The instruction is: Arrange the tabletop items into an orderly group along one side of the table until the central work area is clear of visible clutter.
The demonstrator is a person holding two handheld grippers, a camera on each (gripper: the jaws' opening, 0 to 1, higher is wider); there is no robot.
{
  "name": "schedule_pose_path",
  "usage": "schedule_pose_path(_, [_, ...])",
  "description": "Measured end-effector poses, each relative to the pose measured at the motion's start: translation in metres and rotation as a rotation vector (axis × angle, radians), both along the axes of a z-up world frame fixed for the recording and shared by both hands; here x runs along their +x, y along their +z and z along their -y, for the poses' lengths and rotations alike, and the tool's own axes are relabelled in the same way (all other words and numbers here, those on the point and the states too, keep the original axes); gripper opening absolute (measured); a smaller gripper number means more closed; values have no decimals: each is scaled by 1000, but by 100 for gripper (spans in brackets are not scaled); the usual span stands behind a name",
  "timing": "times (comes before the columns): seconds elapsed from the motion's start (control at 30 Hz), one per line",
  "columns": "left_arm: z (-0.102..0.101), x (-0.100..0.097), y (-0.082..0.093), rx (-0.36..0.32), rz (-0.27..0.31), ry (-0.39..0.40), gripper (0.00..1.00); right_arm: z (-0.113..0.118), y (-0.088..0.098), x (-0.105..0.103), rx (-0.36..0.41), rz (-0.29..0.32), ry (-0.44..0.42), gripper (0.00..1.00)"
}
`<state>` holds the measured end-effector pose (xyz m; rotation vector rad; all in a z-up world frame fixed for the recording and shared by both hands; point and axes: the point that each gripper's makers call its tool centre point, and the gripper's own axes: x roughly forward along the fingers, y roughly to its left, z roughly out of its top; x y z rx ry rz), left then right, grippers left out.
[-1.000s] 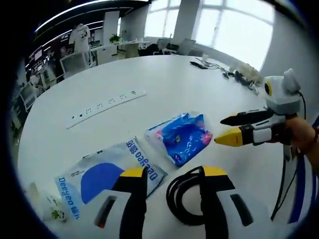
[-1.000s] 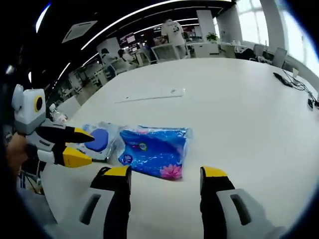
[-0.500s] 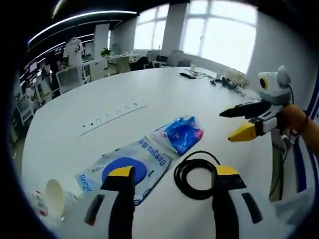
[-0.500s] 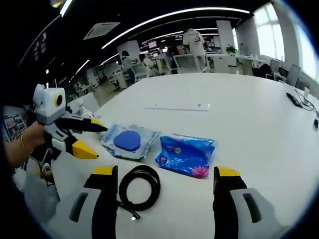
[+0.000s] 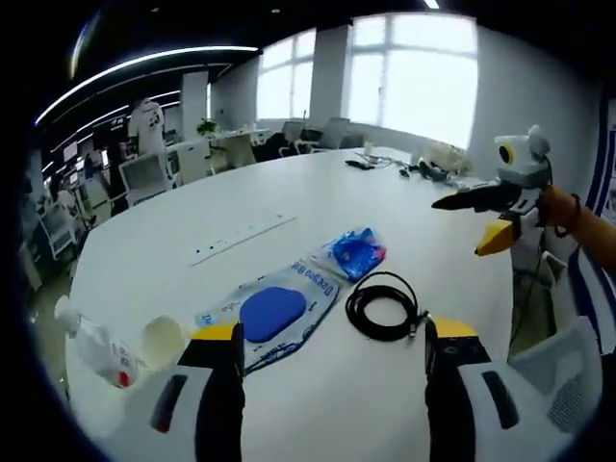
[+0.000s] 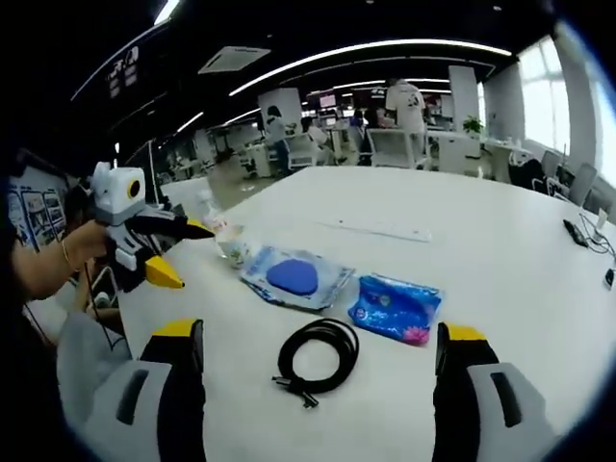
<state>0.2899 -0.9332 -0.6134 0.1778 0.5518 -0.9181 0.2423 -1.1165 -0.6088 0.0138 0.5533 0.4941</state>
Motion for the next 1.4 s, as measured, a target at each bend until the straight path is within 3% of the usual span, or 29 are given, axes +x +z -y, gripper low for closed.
schedule_pose_path(0.27, [-38,-20,24,-16,75,34,80,-14,2,-30,-45,6,45,100])
schedule_pose_path(0.63, [-81,-44,38,6,143,69,85,-16,-1,-56,-34,46,34,100])
schedule_pose_path(0.93, [-115,-55,33,2,139,154,87,-14,-7,-72,-53,27,32,100])
schedule_pose_path(1.27, [-132,-68,26,-20,128,215,87,-8,-21,-90,4,-6,-29,100])
schedule_pose_path(1.4, [-138,-74,17,2,113,247,88,-6,-25,-99,3,-19,-41,100])
